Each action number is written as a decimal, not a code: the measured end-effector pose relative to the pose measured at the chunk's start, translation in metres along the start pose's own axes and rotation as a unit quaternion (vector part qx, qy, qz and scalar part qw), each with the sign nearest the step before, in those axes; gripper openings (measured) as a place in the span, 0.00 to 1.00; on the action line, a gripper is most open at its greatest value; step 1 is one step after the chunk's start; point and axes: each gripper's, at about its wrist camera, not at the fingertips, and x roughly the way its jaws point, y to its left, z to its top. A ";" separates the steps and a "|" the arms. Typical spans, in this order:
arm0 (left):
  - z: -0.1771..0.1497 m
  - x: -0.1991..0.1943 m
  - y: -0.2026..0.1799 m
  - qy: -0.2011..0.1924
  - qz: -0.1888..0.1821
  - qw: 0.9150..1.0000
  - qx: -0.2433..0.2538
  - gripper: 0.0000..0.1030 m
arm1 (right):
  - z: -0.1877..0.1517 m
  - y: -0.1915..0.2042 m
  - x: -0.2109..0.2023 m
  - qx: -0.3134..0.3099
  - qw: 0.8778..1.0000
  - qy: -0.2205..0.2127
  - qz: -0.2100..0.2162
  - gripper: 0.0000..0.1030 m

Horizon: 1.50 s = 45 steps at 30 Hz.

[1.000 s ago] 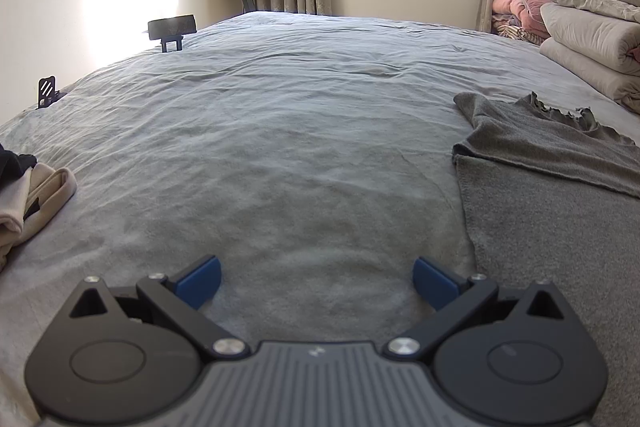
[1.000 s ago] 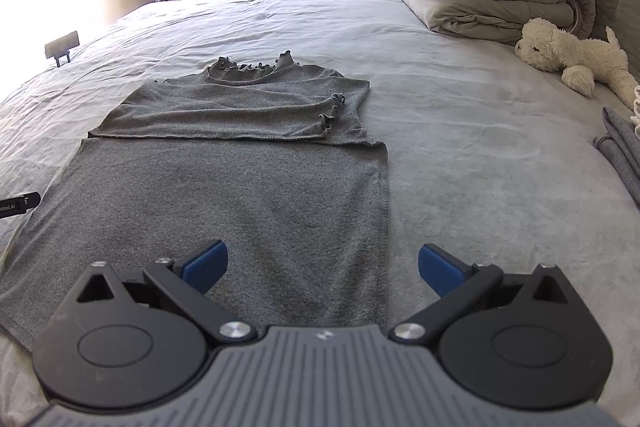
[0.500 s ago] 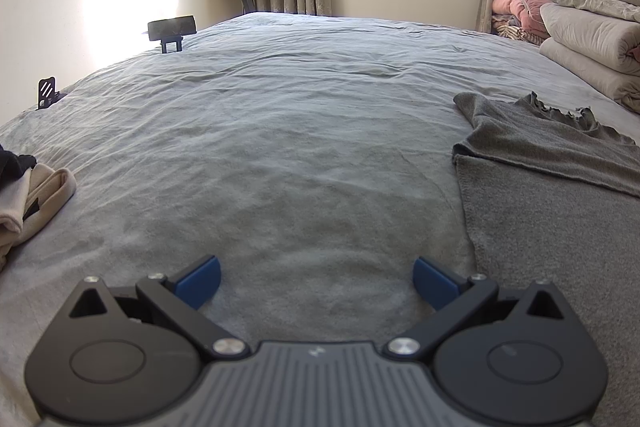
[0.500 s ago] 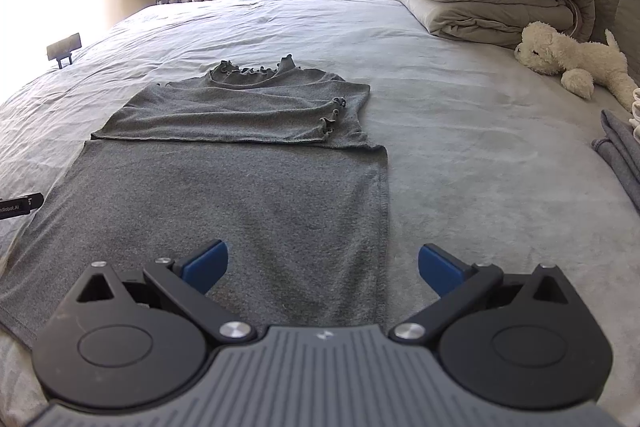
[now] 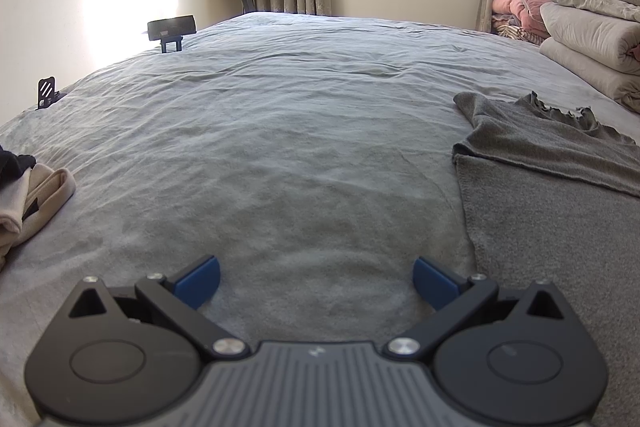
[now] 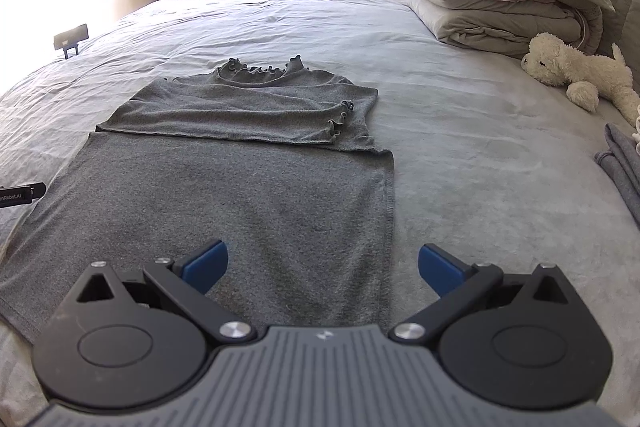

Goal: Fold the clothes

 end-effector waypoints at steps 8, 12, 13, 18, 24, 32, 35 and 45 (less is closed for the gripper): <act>0.000 -0.004 0.002 0.001 -0.006 1.000 -0.006 1.00 | 0.000 -0.011 -0.001 0.012 1.000 -0.003 -0.011 1.00; -0.002 -0.016 0.000 0.009 -0.013 1.000 -0.016 1.00 | -0.002 -0.012 -0.002 0.005 1.000 -0.008 -0.015 1.00; -0.003 -0.020 -0.002 0.012 -0.019 1.000 -0.018 1.00 | -0.003 -0.013 -0.003 0.006 1.000 -0.009 -0.015 1.00; -0.010 -0.064 -0.015 0.013 -0.087 0.996 -0.016 1.00 | -0.004 -0.019 -0.009 0.020 1.000 -0.018 -0.008 1.00; -0.023 -0.113 -0.026 -0.005 -0.132 0.991 0.031 0.98 | -0.008 -0.017 -0.019 -0.001 1.000 -0.017 -0.002 1.00; -0.035 -0.116 -0.001 0.039 -0.141 0.989 -0.013 0.58 | -0.027 -0.025 -0.042 0.005 1.000 -0.014 0.013 0.97; -0.038 -0.117 -0.002 0.043 -0.144 0.988 -0.016 0.54 | -0.031 -0.033 -0.048 0.029 0.999 -0.013 0.023 0.91; -0.046 -0.110 -0.015 0.067 -0.163 0.984 -0.010 0.57 | -0.049 -0.042 -0.043 0.088 0.993 0.050 0.059 0.66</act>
